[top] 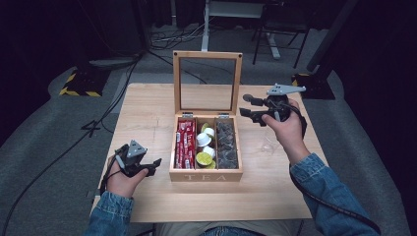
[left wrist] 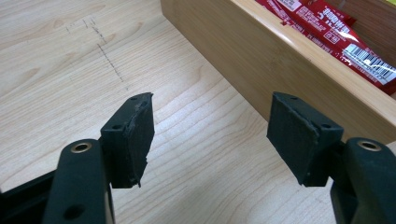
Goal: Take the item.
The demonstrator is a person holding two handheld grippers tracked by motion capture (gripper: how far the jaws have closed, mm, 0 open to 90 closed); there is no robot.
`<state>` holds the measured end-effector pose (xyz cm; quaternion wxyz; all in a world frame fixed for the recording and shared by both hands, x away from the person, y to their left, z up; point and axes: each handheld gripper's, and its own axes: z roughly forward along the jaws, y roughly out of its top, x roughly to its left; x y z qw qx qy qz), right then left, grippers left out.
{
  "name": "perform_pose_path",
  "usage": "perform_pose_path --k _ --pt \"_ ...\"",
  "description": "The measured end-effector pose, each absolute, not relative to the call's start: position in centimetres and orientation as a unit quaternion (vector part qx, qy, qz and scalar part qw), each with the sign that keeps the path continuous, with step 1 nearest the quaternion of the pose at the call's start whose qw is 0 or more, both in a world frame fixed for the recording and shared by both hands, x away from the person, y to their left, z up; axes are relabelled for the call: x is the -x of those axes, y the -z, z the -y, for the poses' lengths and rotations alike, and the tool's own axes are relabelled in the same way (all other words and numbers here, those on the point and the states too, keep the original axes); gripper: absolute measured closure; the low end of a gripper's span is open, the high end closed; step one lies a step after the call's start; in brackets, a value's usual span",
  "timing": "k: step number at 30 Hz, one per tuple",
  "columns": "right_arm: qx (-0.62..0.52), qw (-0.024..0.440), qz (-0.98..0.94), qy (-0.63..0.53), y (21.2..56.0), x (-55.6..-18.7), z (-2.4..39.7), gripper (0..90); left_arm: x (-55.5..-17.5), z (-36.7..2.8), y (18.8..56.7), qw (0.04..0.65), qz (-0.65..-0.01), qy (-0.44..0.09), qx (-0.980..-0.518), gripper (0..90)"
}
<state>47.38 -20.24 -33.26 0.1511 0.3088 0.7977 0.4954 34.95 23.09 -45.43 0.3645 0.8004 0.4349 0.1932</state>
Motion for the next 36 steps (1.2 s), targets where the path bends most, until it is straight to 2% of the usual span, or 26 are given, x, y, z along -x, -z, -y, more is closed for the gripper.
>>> perform_pose_path --k 7,15,23,27,31,36 --pt "-0.299 0.131 -0.82 -0.47 35.7 -47.0 19.5 39.5 -34.8 -22.9 46.7 0.349 -0.444 -0.175 -0.807 31.2" --pt "-0.289 0.098 -0.844 -0.44 38.8 -46.6 18.1 46.8 -35.1 -23.4 47.9 0.334 -0.45 -0.164 -0.812 31.3" --pt "-0.286 0.075 -0.855 -0.426 40.5 -46.3 16.6 52.6 -35.7 -23.1 49.0 0.327 -0.443 -0.16 -0.819 31.3" --pt "-0.287 0.066 -0.858 -0.42 41.3 -46.4 15.7 49.8 -35.9 -23.2 49.4 0.329 -0.439 -0.16 -0.821 31.5" --pt "-0.286 0.062 -0.866 -0.405 42.3 -46.6 14.6 39.9 -36.0 -23.2 49.7 0.328 -0.436 -0.161 -0.823 31.4" --pt "-0.292 0.059 -0.868 -0.397 42.8 -47.0 14.2 39.7 -36.0 -23.2 49.9 0.327 -0.432 -0.162 -0.824 31.5"
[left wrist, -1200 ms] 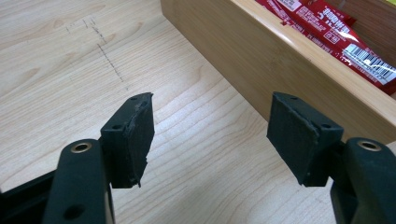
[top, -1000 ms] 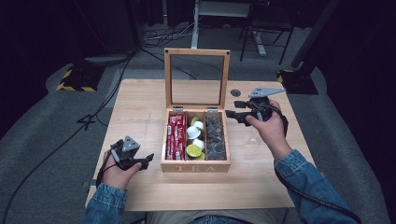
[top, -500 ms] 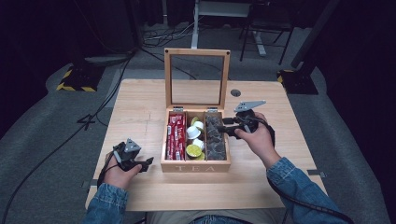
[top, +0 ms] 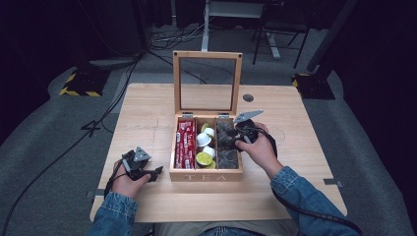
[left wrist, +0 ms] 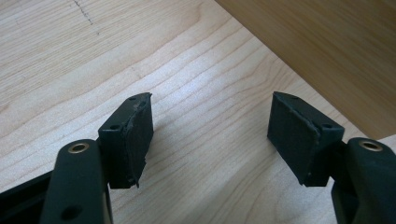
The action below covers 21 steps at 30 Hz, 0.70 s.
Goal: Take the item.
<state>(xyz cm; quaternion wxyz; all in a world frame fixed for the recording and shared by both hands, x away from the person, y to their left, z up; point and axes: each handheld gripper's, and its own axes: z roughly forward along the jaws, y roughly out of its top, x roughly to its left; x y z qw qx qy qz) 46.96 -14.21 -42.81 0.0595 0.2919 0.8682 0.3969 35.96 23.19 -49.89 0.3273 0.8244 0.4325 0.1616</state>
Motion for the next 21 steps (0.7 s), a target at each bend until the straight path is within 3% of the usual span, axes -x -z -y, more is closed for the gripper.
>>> perform_pose_path --k 8,16,21 --pt "-0.297 0.061 -0.878 -0.37 43.6 -48.1 13.4 53.2 -36.0 -23.3 50.0 0.331 -0.432 -0.162 -0.823 31.3" --pt "-0.303 0.066 -0.882 -0.355 44.4 -48.6 13.1 56.3 -36.1 -23.2 50.0 0.334 -0.43 -0.161 -0.823 30.8" --pt "-0.292 0.074 -0.888 -0.347 44.4 -48.6 13.0 68.6 -36.1 -23.2 50.1 0.337 -0.429 -0.163 -0.822 30.3"
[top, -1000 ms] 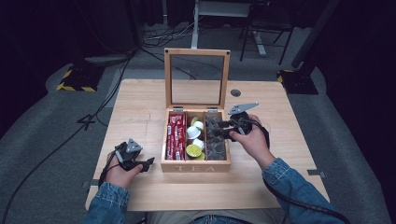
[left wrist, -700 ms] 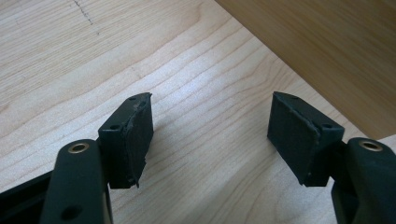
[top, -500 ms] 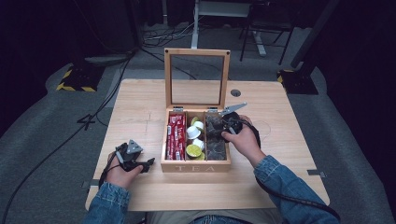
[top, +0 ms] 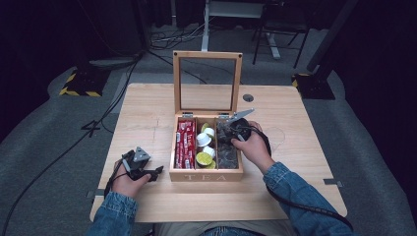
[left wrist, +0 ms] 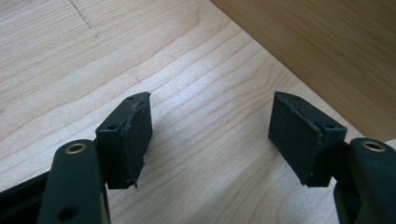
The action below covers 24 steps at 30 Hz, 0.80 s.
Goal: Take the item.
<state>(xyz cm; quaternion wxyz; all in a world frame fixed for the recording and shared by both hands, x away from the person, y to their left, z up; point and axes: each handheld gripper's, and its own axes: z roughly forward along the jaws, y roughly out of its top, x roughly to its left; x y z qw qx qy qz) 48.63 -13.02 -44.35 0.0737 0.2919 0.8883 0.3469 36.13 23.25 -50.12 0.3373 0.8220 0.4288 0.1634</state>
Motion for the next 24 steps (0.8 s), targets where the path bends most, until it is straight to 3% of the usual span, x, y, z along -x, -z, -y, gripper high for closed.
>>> perform_pose_path --k 6,24 --pt "-0.287 0.078 -0.888 -0.352 44.1 -48.6 13.2 72.3 -36.1 -23.3 50.3 0.344 -0.428 -0.166 -0.819 29.7" --pt "-0.278 0.081 -0.874 -0.39 41.9 -47.8 14.3 72.4 -36.1 -23.3 50.3 0.345 -0.428 -0.165 -0.819 29.5"
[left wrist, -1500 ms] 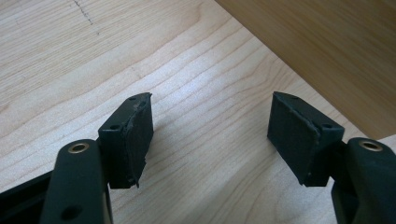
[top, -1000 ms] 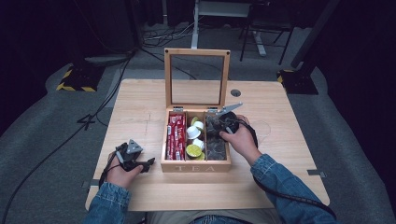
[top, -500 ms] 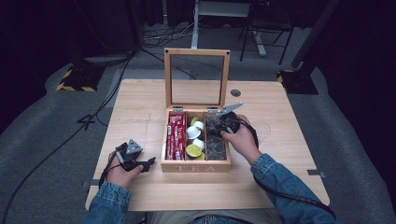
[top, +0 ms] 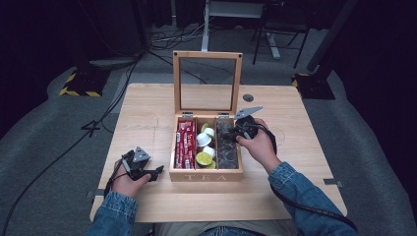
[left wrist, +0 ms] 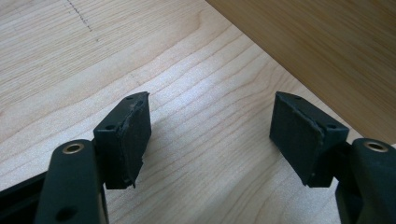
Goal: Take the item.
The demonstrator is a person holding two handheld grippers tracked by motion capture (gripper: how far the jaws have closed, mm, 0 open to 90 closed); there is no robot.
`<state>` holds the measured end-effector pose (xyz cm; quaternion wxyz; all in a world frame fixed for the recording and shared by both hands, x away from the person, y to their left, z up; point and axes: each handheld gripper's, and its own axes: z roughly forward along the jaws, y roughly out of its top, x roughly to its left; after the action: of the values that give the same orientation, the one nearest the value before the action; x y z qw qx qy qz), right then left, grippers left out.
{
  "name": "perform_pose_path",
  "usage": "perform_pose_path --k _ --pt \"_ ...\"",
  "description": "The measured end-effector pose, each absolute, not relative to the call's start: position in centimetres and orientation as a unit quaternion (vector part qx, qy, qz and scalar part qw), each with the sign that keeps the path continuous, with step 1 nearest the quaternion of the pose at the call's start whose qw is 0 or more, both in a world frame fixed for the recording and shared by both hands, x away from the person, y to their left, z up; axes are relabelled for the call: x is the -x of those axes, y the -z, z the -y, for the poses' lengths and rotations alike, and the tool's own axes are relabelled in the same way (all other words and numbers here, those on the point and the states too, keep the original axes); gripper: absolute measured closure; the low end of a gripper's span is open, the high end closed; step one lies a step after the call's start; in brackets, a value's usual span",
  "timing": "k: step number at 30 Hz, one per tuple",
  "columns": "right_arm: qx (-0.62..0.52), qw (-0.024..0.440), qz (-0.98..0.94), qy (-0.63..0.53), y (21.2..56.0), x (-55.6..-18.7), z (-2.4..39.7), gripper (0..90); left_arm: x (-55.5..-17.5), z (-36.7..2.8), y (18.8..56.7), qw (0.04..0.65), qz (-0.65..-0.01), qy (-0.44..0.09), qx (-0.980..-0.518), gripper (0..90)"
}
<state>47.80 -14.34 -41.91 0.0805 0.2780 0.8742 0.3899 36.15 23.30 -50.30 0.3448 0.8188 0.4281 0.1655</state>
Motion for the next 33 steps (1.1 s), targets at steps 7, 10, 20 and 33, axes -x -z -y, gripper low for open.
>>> perform_pose_path --k 7,10,20,33 --pt "-0.272 0.081 -0.867 -0.409 41.0 -47.2 14.7 72.3 -36.2 -23.3 50.3 0.344 -0.427 -0.167 -0.82 29.4" --pt "-0.269 0.086 -0.865 -0.415 40.5 -47.1 14.9 72.2 -36.2 -23.3 50.3 0.344 -0.428 -0.166 -0.819 29.3" --pt "-0.263 0.098 -0.859 -0.429 39.1 -46.1 15.8 72.0 -36.4 -23.4 50.3 0.345 -0.425 -0.167 -0.821 29.3" --pt "-0.281 0.127 -0.842 -0.443 37.0 -44.7 19.5 71.8 -36.8 -23.3 50.3 0.345 -0.429 -0.166 -0.818 29.1"
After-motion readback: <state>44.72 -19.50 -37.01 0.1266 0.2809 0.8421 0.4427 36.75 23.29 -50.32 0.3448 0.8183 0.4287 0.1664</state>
